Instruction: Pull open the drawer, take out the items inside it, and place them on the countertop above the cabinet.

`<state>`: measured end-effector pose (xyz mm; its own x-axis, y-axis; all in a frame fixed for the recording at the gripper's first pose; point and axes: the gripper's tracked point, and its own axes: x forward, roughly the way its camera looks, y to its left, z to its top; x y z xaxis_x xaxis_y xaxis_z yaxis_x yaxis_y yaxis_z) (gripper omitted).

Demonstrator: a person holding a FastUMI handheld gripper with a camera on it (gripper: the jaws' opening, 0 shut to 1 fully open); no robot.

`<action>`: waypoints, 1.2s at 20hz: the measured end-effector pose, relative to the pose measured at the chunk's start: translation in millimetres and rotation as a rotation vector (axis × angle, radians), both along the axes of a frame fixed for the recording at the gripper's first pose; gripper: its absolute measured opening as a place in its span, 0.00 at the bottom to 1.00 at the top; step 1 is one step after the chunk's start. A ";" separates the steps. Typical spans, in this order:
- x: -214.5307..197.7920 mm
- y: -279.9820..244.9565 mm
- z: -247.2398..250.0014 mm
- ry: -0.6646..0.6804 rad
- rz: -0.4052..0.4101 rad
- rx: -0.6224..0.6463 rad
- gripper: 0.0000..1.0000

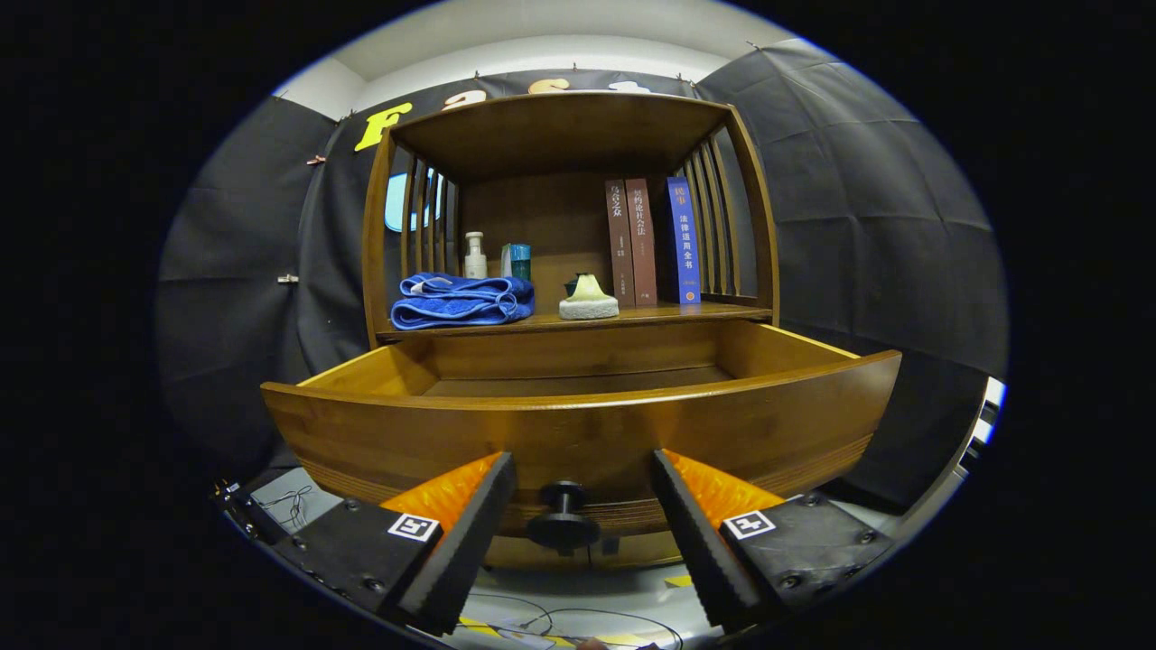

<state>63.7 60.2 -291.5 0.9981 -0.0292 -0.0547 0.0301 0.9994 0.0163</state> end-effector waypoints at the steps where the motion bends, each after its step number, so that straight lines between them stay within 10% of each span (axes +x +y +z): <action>1: 3.0 0.0 0.4 0.002 0.003 0.001 1.00; 24: 118.8 -0.2 11.6 0.042 0.008 -0.017 0.99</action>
<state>182.5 60.0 -279.9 0.9951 -0.0221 -0.0959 0.0220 0.9998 -0.0021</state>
